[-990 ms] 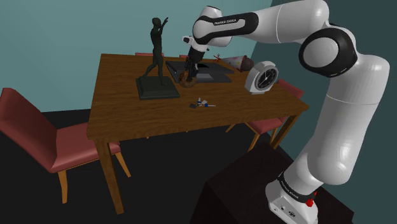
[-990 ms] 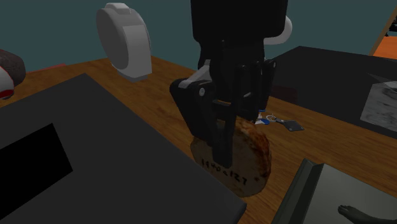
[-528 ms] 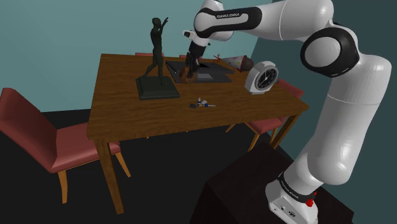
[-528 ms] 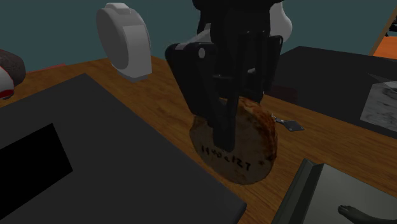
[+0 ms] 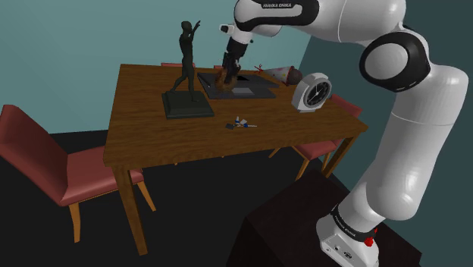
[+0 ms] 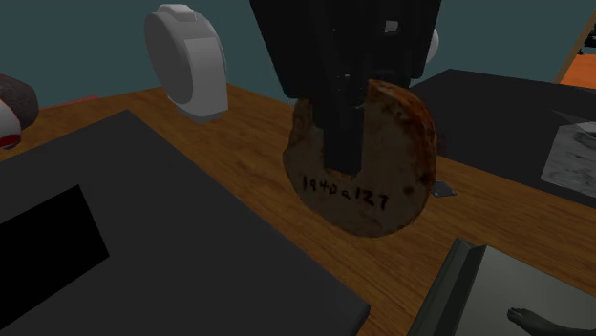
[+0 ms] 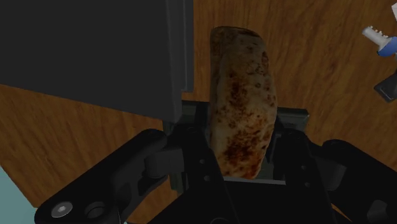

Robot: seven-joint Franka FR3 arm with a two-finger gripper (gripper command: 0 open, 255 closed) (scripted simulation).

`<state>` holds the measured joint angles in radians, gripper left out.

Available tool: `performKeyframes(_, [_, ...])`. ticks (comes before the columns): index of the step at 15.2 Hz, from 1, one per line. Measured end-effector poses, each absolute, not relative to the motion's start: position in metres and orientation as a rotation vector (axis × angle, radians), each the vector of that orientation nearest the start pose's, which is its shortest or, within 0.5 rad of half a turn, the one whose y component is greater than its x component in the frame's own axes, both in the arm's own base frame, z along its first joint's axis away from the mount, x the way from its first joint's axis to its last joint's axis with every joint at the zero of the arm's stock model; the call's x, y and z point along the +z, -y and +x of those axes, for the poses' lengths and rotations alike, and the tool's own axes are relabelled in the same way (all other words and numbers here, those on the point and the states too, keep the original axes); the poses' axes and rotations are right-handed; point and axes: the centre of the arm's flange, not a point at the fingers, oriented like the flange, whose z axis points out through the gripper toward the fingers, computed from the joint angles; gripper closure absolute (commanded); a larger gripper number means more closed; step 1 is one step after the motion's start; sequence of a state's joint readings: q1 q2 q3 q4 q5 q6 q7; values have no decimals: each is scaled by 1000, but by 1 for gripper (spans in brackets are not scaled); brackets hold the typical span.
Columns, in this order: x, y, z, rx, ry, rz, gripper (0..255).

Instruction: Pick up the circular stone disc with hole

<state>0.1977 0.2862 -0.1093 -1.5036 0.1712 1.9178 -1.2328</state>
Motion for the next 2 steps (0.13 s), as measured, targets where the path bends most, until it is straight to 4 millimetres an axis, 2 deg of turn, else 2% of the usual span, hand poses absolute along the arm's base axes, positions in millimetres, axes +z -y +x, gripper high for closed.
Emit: performKeyframes(2, [525,-79,656,-281,1843,-2476,255])
